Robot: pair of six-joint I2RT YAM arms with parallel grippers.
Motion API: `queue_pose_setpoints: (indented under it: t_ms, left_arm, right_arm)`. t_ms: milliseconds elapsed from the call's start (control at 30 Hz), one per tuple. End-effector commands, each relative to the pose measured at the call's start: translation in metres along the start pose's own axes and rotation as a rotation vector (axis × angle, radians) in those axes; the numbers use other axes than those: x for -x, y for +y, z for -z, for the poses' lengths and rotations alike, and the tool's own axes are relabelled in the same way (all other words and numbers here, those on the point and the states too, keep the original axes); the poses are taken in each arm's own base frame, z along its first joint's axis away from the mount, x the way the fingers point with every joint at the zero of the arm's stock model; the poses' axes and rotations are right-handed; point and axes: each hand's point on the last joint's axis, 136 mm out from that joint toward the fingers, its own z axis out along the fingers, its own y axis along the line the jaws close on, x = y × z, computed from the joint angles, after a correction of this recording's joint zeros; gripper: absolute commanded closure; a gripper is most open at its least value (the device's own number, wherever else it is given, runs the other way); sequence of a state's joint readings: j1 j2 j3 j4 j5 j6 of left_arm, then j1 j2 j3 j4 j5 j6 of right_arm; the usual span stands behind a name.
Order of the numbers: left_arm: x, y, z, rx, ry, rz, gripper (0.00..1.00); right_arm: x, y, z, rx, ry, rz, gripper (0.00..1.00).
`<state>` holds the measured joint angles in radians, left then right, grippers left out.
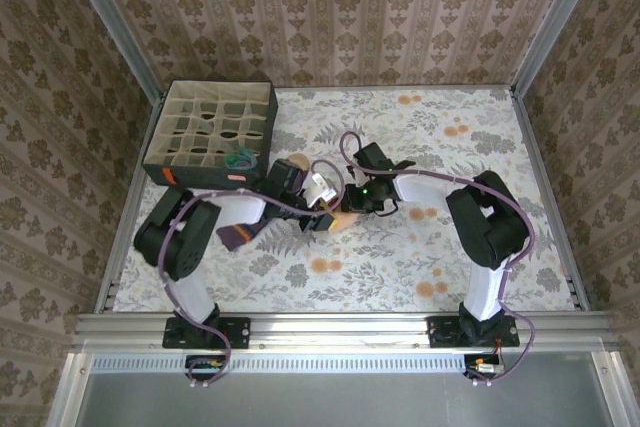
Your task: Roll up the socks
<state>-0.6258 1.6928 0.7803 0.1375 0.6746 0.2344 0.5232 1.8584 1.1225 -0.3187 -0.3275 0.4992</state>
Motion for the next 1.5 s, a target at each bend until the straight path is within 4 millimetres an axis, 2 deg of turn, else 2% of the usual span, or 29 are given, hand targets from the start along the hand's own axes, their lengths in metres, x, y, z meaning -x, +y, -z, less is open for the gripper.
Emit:
queue_pose_setpoints:
  t_ms: [0,200,333,500,633,733,833,933,1000,1067,1200,1333,1467]
  left_arm:
    - [0.016,0.005,0.02,0.201,-0.057,-0.261,0.68]
    - [0.026,-0.001,0.038,0.597,0.022,-0.63,0.61]
    - [0.022,-0.01,0.027,0.6,0.057,-0.7,0.53]
    - [0.017,-0.012,0.003,0.539,0.085,-0.671,0.5]
    - [0.021,-0.021,-0.018,0.425,0.088,-0.571,0.49]
    - [0.012,-0.015,-0.033,0.403,0.131,-0.511,0.5]
    - [0.003,-0.012,-0.041,0.355,0.159,-0.444,0.63]
    - [-0.008,0.0,-0.041,0.289,0.204,-0.283,0.81]
    - [-0.015,0.006,-0.038,0.223,0.216,-0.158,0.88]
    - [-0.023,0.008,-0.036,0.126,0.215,-0.038,0.91]
    - [-0.031,0.007,-0.033,-0.033,0.223,0.151,0.95]
    - [-0.035,0.008,-0.033,-0.132,0.234,0.306,0.96]
    - [-0.033,0.018,-0.034,-0.185,0.203,0.458,0.96]
  right_arm:
    - [-0.062,-0.059,-0.016,-0.219,0.227,-0.061,0.93]
    - [-0.072,-0.064,-0.015,-0.253,0.309,-0.047,0.93]
    - [-0.073,-0.063,-0.012,-0.255,0.321,-0.042,0.92]
    - [-0.076,-0.061,-0.01,-0.251,0.342,-0.038,0.92]
    - [-0.082,-0.063,-0.009,-0.255,0.371,-0.036,0.91]
    - [-0.085,-0.062,-0.008,-0.249,0.383,-0.039,0.9]
    - [-0.088,-0.058,-0.007,-0.228,0.392,-0.044,0.87]
    - [-0.088,-0.051,-0.002,-0.185,0.377,-0.05,0.81]
    - [-0.085,-0.045,0.005,-0.15,0.351,-0.06,0.74]
    - [-0.078,-0.035,0.016,-0.092,0.304,-0.072,0.65]
    - [-0.054,-0.018,0.044,0.019,0.175,-0.092,0.56]
    - [-0.031,-0.01,0.078,0.049,0.03,-0.07,0.51]
    - [-0.01,-0.003,0.094,0.057,-0.085,-0.01,0.49]
